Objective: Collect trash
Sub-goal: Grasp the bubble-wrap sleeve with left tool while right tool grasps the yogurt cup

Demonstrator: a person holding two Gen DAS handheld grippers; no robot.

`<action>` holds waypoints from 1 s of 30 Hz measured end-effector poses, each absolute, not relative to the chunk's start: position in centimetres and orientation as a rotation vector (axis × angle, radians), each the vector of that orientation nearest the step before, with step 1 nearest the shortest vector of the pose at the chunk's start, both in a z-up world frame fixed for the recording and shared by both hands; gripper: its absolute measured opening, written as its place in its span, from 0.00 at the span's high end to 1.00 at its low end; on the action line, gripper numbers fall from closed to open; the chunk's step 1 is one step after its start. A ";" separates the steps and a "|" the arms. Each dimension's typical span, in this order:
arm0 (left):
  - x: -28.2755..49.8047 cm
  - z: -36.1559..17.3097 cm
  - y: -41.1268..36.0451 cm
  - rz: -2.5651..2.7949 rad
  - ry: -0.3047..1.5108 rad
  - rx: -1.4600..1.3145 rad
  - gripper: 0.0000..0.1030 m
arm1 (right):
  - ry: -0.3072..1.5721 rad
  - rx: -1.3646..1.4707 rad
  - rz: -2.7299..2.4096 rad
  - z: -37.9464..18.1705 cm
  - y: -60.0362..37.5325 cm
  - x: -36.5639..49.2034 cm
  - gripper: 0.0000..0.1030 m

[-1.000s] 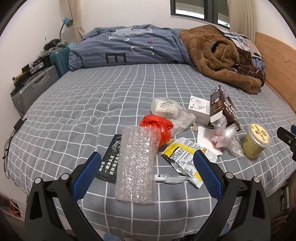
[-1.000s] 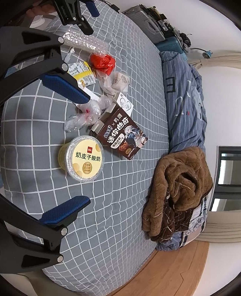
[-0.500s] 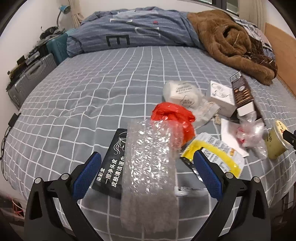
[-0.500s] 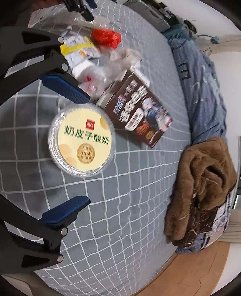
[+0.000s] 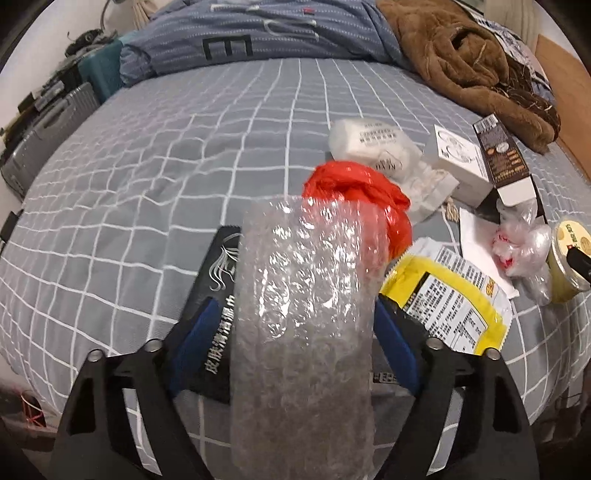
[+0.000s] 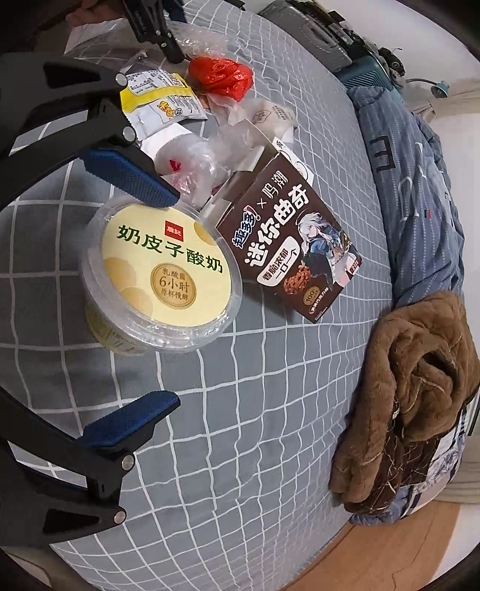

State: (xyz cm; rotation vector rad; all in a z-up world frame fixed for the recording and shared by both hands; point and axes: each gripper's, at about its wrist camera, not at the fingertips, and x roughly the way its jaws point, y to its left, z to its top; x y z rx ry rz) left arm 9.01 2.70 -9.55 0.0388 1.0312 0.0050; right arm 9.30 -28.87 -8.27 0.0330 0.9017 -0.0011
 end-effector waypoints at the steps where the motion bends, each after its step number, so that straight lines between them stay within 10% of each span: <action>1: 9.0 -9.5 2.7 -0.002 1.031 0.037 0.27 | 0.898 0.027 -0.001 -8.2 -28.7 9.3 0.07; 15: 8.6 -8.8 2.6 -0.047 1.028 -0.012 0.67 | 0.904 -0.022 -0.049 -8.3 -28.1 9.3 0.08; 30: 7.7 -6.8 2.6 -0.048 0.990 -0.034 0.74 | 0.896 -0.011 -0.078 -6.5 -28.5 8.5 0.17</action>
